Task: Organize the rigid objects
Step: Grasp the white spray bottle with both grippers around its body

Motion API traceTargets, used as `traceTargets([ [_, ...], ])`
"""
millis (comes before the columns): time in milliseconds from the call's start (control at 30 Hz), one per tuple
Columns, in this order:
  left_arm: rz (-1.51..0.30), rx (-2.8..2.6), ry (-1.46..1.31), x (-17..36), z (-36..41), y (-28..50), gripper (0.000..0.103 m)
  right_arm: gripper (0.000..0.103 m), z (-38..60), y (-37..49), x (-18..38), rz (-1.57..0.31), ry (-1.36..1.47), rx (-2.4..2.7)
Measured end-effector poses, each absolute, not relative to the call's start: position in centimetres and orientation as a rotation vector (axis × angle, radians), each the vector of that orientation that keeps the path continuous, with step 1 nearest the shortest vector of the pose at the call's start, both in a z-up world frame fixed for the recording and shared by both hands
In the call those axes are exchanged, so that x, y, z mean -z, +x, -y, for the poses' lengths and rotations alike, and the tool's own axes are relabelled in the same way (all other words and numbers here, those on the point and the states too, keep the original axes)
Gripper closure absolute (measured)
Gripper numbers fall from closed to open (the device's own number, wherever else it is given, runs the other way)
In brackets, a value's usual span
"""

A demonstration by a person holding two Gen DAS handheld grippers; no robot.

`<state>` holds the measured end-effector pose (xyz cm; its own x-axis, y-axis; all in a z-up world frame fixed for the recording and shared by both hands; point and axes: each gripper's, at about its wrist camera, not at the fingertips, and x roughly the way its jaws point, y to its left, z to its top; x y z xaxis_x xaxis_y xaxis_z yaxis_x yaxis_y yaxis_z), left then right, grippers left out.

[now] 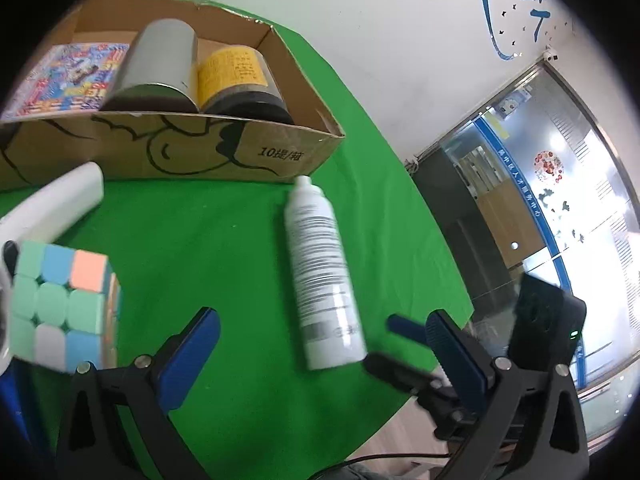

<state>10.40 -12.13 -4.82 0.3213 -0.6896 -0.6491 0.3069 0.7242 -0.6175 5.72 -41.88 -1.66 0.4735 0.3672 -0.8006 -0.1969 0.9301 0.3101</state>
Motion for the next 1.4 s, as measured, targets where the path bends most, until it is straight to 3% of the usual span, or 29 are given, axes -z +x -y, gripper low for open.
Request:
traceTargets([
  [267,-1.107,0.7,-0.407,4.6,14.4,13.1,0.006,0.042,39.4,7.5,4.9,-1.111,0.394,-0.426],
  [467,-1.167,0.616,-0.34,5.4,15.1,14.1,0.025,0.045,37.3,8.0,6.1,-1.122,0.413,-0.464],
  [533,-1.19,0.584,-0.331,5.7,15.0,14.2,0.037,0.045,37.1,8.1,6.1,-1.121,0.415,-0.463],
  [633,-1.223,0.575,-0.321,6.5,14.7,14.4,0.048,0.045,37.4,7.9,6.0,-1.117,0.399,-0.456],
  [833,-1.28,0.601,-0.347,7.4,15.6,13.6,0.062,0.045,38.6,7.3,4.8,-1.139,0.321,-0.415],
  [1000,-1.377,0.693,-0.516,9.1,17.6,11.5,0.062,0.045,40.3,7.4,4.8,-1.169,0.254,-0.359],
  [1200,-1.371,0.726,-0.549,9.4,18.9,11.0,0.062,0.059,43.0,6.3,4.2,-1.177,0.122,-0.319],
  [1300,-1.34,0.687,-0.527,8.8,18.5,11.1,0.062,0.06,42.9,5.9,3.7,-1.159,0.07,-0.293],
  [1400,-1.327,0.641,-0.515,8.5,17.4,11.4,0.055,0.06,42.2,5.8,3.5,-1.149,0.029,-0.272],
])
